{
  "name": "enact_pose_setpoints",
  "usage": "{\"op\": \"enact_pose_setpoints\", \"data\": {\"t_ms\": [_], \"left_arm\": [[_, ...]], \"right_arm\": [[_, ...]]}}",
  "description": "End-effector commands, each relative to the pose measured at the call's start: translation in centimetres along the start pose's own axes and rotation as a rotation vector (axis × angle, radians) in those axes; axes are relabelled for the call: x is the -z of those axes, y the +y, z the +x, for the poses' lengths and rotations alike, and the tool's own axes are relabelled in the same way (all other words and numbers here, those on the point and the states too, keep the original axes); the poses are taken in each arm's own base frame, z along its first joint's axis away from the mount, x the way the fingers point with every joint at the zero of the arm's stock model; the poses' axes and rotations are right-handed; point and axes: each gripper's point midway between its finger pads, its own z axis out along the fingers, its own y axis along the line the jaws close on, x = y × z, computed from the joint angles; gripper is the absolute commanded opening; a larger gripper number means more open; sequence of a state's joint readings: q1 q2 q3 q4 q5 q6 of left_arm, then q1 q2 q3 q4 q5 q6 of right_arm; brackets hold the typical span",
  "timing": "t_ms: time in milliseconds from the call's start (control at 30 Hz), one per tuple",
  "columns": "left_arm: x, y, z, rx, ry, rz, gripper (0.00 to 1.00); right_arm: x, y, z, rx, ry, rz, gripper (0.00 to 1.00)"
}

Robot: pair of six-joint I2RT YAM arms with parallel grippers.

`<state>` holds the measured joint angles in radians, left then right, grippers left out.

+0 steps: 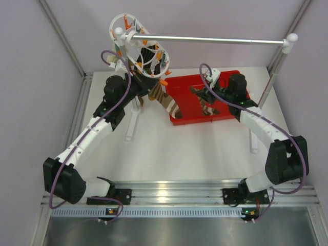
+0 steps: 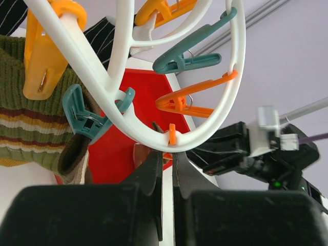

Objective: Clip the socks to the hanger
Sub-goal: Pick up the sock from the bin, then clamp the sock onto the hanger.

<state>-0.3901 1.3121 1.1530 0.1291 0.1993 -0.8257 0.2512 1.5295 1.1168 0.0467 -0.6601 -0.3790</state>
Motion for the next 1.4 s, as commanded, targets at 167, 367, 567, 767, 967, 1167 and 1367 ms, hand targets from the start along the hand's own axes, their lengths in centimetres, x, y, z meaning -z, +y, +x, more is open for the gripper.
{"op": "enact_pose_setpoints", "data": {"t_ms": [167, 367, 567, 767, 967, 1167, 1367], "left_arm": [[-0.4, -0.3, -0.4, 0.027, -0.013, 0.028, 0.00], [-0.4, -0.2, -0.3, 0.031, -0.010, 0.029, 0.00], [-0.4, 0.1, 0.1, 0.044, 0.006, 0.018, 0.00], [-0.5, 0.2, 0.3, 0.051, 0.008, 0.016, 0.00], [-0.5, 0.1, 0.2, 0.051, 0.007, 0.019, 0.00], [-0.6, 0.3, 0.4, 0.053, 0.012, 0.014, 0.00], [-0.6, 0.2, 0.4, 0.056, 0.013, 0.017, 0.00]], "right_arm": [[0.9, 5.8, -9.9, -0.068, -0.233, -0.062, 0.00], [-1.1, 7.1, -12.5, 0.029, -0.268, 0.023, 0.00], [-1.4, 6.4, -13.7, 0.056, -0.316, 0.116, 0.00], [-1.6, 7.0, -14.5, 0.079, -0.344, 0.106, 0.00], [-1.7, 7.7, -14.7, 0.085, -0.352, 0.078, 0.00], [-1.7, 8.5, -15.2, 0.100, -0.369, 0.050, 0.00], [-1.8, 9.1, -15.3, 0.108, -0.369, 0.025, 0.00]]}}
